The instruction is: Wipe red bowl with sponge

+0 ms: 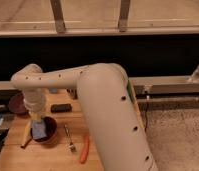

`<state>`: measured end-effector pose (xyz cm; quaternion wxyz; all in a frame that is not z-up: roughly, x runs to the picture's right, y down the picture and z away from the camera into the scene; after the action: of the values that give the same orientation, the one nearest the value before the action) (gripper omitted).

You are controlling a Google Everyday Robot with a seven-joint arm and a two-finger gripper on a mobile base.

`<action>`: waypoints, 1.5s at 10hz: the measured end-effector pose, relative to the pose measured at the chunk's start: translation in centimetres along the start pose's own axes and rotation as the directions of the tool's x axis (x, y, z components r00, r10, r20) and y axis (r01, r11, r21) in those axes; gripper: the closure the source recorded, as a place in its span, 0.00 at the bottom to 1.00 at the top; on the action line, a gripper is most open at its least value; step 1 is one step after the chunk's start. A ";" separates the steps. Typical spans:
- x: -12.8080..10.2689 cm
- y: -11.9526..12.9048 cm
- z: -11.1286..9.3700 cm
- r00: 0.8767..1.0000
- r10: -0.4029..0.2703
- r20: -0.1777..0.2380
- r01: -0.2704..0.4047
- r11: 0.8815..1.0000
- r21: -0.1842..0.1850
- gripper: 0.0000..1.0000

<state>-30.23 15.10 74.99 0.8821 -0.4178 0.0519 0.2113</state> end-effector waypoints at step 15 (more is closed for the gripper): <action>-0.3 -0.8 -0.6 1.000 0.027 -0.011 -0.026 0.997 0.072 1.00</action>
<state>-30.09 14.09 75.21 0.8934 -0.3862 0.0706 0.2185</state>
